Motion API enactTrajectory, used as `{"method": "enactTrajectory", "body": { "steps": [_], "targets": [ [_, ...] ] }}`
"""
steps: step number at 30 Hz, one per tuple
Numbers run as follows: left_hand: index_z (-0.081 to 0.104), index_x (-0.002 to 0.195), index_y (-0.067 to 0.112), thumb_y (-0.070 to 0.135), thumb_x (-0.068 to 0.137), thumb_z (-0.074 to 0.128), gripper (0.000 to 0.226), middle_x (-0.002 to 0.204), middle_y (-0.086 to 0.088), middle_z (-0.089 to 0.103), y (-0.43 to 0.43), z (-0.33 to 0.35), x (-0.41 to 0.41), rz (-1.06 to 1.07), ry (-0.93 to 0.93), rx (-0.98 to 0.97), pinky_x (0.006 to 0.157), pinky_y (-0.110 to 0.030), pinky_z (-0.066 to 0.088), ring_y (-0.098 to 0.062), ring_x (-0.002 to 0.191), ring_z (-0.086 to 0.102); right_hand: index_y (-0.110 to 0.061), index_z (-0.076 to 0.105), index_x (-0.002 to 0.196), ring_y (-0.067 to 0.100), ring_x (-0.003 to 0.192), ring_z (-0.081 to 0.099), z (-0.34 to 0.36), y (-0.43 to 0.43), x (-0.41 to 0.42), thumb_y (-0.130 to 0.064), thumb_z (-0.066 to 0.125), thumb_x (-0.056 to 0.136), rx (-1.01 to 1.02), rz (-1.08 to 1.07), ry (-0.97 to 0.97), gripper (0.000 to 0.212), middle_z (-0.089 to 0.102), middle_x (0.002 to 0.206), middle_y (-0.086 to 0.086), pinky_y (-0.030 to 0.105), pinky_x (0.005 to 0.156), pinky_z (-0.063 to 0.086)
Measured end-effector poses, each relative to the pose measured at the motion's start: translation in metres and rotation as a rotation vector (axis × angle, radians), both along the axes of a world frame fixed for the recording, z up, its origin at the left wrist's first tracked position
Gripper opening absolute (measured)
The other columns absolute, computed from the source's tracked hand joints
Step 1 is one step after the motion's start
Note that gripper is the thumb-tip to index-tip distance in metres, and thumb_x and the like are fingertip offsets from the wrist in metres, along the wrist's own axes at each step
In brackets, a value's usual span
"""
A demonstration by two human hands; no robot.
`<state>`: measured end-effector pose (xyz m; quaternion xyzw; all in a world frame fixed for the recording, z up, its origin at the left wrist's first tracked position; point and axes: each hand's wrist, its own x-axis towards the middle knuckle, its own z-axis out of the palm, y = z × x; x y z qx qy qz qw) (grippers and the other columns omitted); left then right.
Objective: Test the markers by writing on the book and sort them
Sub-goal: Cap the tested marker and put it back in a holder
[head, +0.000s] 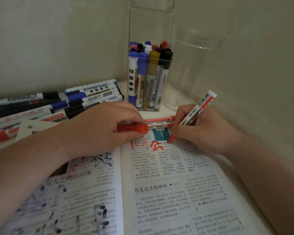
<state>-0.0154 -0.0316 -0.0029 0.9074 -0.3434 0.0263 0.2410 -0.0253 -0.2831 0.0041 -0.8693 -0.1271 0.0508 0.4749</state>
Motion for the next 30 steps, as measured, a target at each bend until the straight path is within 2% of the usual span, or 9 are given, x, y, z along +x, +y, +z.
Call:
{"method": "enactTrajectory", "body": {
  "steps": [2, 5, 10, 13, 15, 17, 22, 27, 30],
  "targets": [
    [0.068, 0.116, 0.041, 0.060, 0.086, 0.055, 0.038, 0.107, 0.028, 0.063, 0.000, 0.000, 0.000, -0.001, 0.004, -0.002, 0.090, -0.016, 0.048, 0.008, 0.104, 0.057, -0.012, 0.067, 0.070, 0.051, 0.082, 0.065, 0.001, 0.002, -0.003, -0.024, 0.073, 0.071, 0.010, 0.028, 0.016, 0.013, 0.072, 0.080, 0.022, 0.064, 0.075, 0.053],
    [0.068, 0.116, 0.041, 0.058, 0.086, 0.056, 0.036, 0.107, 0.027, 0.063, 0.000, 0.001, 0.000, 0.004, 0.005, 0.001, 0.090, -0.017, 0.049, 0.008, 0.104, 0.057, -0.012, 0.067, 0.069, 0.054, 0.085, 0.064, -0.001, 0.000, 0.000, -0.023, 0.072, 0.069, 0.024, 0.026, 0.008, 0.012, 0.072, 0.080, 0.021, 0.067, 0.075, 0.053],
    [0.068, 0.116, 0.042, 0.057, 0.087, 0.058, 0.034, 0.107, 0.028, 0.062, 0.000, 0.000, 0.000, 0.010, -0.002, 0.005, 0.090, -0.016, 0.049, 0.009, 0.104, 0.057, -0.014, 0.067, 0.065, 0.027, 0.059, 0.051, 0.000, -0.005, 0.001, -0.018, 0.072, 0.071, 0.040, 0.129, 0.106, 0.009, 0.072, 0.077, 0.024, 0.031, 0.052, 0.038],
    [0.068, 0.116, 0.042, 0.057, 0.087, 0.059, 0.034, 0.107, 0.028, 0.062, 0.000, 0.000, 0.000, 0.011, -0.002, 0.007, 0.090, -0.015, 0.048, 0.009, 0.104, 0.056, -0.016, 0.065, 0.062, 0.015, 0.057, 0.052, -0.002, -0.007, 0.004, -0.018, 0.072, 0.072, 0.032, 0.088, 0.061, 0.012, 0.069, 0.066, 0.009, 0.029, 0.054, 0.040],
    [0.068, 0.116, 0.041, 0.057, 0.087, 0.058, 0.035, 0.107, 0.028, 0.063, 0.000, 0.000, 0.000, 0.009, -0.003, 0.005, 0.090, -0.015, 0.048, 0.009, 0.104, 0.056, -0.012, 0.061, 0.063, 0.015, 0.060, 0.054, -0.003, -0.007, 0.007, -0.017, 0.072, 0.073, -0.006, 0.055, 0.026, 0.015, 0.066, 0.069, 0.017, 0.031, 0.058, 0.042],
    [0.068, 0.116, 0.041, 0.059, 0.086, 0.055, 0.037, 0.106, 0.028, 0.063, 0.000, 0.001, 0.000, 0.005, -0.006, 0.005, 0.089, -0.014, 0.048, 0.009, 0.104, 0.057, -0.010, 0.060, 0.062, 0.012, 0.056, 0.052, -0.002, -0.007, 0.007, -0.017, 0.069, 0.070, 0.030, 0.051, 0.037, 0.014, 0.065, 0.073, 0.025, 0.024, 0.054, 0.040],
    [0.066, 0.118, 0.044, 0.063, 0.086, 0.052, 0.040, 0.108, 0.030, 0.061, 0.001, 0.001, 0.000, 0.008, 0.001, 0.028, 0.086, -0.007, 0.043, 0.012, 0.105, 0.054, -0.006, 0.061, 0.060, 0.008, 0.051, 0.052, -0.001, -0.011, 0.006, -0.009, 0.069, 0.068, 0.079, 0.174, 0.139, 0.011, 0.068, 0.062, 0.010, 0.019, 0.050, 0.037],
    [0.068, 0.118, 0.041, 0.059, 0.088, 0.058, 0.036, 0.113, 0.029, 0.061, 0.000, 0.002, -0.001, 0.009, -0.002, -0.006, 0.092, -0.008, 0.043, 0.010, 0.110, 0.054, -0.010, 0.068, 0.071, 0.014, 0.048, 0.039, -0.005, -0.011, 0.008, -0.005, 0.075, 0.072, 0.485, 0.185, 0.055, 0.009, 0.057, 0.056, 0.007, 0.021, 0.045, 0.029],
    [0.070, 0.114, 0.040, 0.061, 0.085, 0.060, 0.038, 0.117, 0.031, 0.055, -0.002, 0.002, -0.003, -0.012, 0.026, -0.051, 0.096, -0.011, 0.041, 0.008, 0.117, 0.050, -0.012, 0.072, 0.082, 0.015, 0.047, 0.039, -0.004, -0.005, 0.006, -0.018, 0.092, 0.065, 0.660, 0.250, 0.027, 0.027, 0.054, 0.062, 0.014, 0.022, 0.045, 0.029]
  ]
}}
